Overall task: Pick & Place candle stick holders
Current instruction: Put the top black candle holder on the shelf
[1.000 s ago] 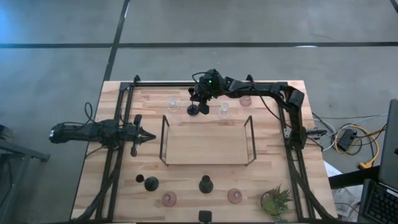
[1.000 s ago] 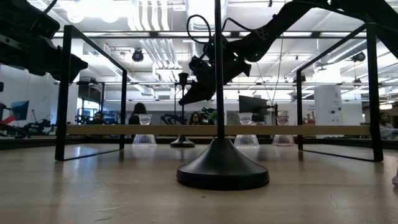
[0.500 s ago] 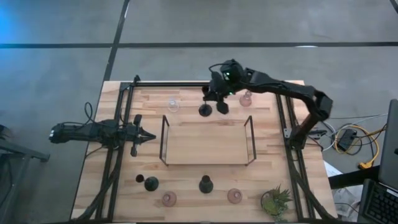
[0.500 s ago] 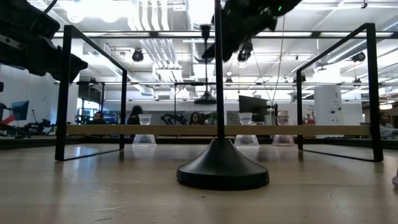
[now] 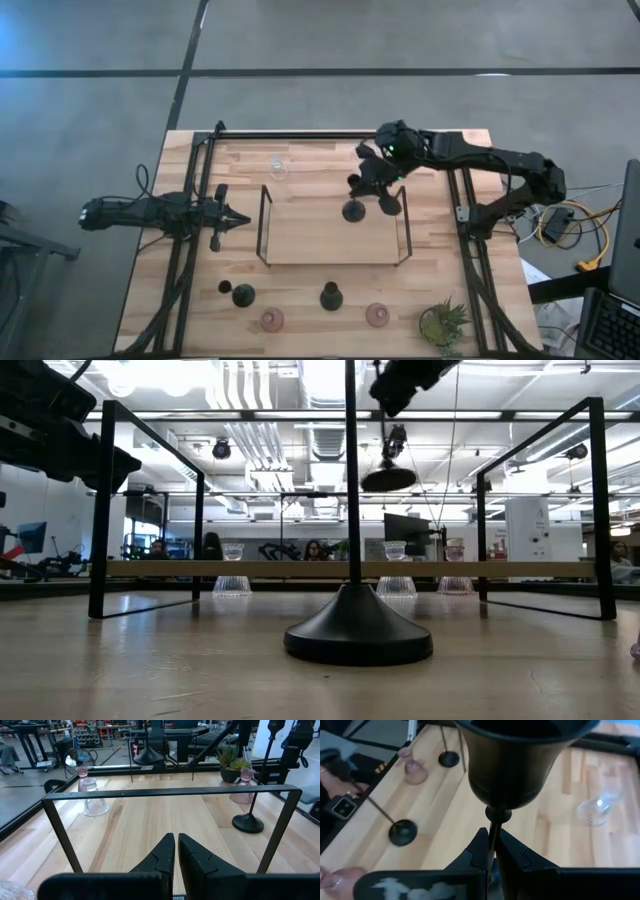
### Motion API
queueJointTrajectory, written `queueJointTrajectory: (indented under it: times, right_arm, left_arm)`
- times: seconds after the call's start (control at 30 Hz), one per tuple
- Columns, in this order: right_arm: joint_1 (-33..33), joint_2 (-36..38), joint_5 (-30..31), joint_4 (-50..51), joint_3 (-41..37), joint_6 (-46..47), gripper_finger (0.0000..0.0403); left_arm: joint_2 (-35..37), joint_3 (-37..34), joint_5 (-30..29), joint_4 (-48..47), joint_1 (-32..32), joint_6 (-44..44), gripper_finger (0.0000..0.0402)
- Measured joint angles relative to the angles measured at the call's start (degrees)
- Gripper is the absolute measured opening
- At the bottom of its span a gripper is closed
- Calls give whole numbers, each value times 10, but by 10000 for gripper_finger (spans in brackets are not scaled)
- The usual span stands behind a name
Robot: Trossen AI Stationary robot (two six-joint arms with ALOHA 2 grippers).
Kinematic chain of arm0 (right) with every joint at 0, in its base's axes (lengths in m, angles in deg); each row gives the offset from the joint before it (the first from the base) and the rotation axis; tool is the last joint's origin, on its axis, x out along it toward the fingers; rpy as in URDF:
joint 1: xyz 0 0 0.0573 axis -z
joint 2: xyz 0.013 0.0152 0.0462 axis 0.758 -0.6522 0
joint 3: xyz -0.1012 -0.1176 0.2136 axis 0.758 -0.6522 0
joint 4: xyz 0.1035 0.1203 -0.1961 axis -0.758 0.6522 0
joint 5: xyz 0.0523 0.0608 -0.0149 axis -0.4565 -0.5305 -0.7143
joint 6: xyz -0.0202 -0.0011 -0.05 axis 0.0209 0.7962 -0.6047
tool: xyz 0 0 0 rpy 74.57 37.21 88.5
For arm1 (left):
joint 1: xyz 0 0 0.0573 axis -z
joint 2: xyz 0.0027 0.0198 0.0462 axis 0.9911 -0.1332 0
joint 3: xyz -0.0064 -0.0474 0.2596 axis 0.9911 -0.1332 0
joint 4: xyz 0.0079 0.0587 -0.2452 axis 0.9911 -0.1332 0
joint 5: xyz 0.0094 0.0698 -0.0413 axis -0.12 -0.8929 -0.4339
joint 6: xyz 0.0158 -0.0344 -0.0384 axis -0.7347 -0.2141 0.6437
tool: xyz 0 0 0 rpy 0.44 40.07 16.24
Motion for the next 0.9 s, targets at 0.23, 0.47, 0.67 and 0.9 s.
queueJointTrajectory:
  times: [0.23,0.47,0.67,0.9]
  right_arm:
    - [-2,41,1,-44,-108,28,12]
    - [9,108,6,-169,-236,54,11]
    - [35,161,67,-224,-300,111,11]
    - [41,198,125,-237,-328,143,11]
  left_arm:
    - [0,0,0,0,0,0,28]
    - [0,0,0,0,0,0,28]
    - [0,0,0,0,0,0,28]
    - [0,0,0,0,0,0,28]
